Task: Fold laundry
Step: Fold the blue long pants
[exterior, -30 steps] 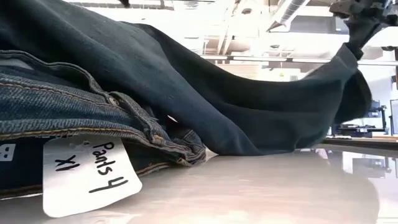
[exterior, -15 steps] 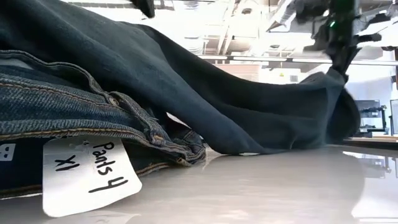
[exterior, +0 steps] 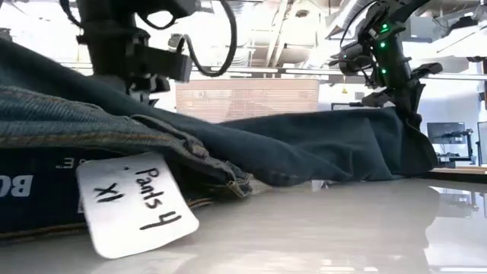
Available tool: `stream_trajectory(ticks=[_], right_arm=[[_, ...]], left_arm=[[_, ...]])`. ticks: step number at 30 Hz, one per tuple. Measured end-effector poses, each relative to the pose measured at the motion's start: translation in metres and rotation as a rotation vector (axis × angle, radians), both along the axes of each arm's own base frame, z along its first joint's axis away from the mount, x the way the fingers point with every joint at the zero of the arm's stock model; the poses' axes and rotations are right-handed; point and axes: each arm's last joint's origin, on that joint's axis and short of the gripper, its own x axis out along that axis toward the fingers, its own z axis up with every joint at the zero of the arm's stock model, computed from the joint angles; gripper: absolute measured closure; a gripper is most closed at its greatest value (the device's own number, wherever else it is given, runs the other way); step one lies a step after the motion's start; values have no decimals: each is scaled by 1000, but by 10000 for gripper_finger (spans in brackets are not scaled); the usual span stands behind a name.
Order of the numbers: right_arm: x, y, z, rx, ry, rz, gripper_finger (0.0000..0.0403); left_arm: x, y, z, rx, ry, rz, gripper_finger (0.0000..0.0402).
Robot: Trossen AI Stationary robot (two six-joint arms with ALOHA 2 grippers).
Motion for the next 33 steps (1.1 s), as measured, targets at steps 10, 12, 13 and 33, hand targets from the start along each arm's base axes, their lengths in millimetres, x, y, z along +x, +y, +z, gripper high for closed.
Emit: stream_trajectory(ticks=[10, 12, 13, 33], right_arm=[[-7, 24, 29, -71, 8, 179, 269], [-11, 29, 38, -106, -14, 186, 260], [-13, 31, 43, -123, -22, 188, 256], [17, 77, 14, 272, -243, 922, 262]], left_arm=[[-7, -15, -4, -24, 20, -84, 401], [-7, -16, -4, -48, 32, -99, 401], [-8, -17, -4, -61, 37, -104, 401], [-14, -34, -5, -265, 116, -187, 401]])
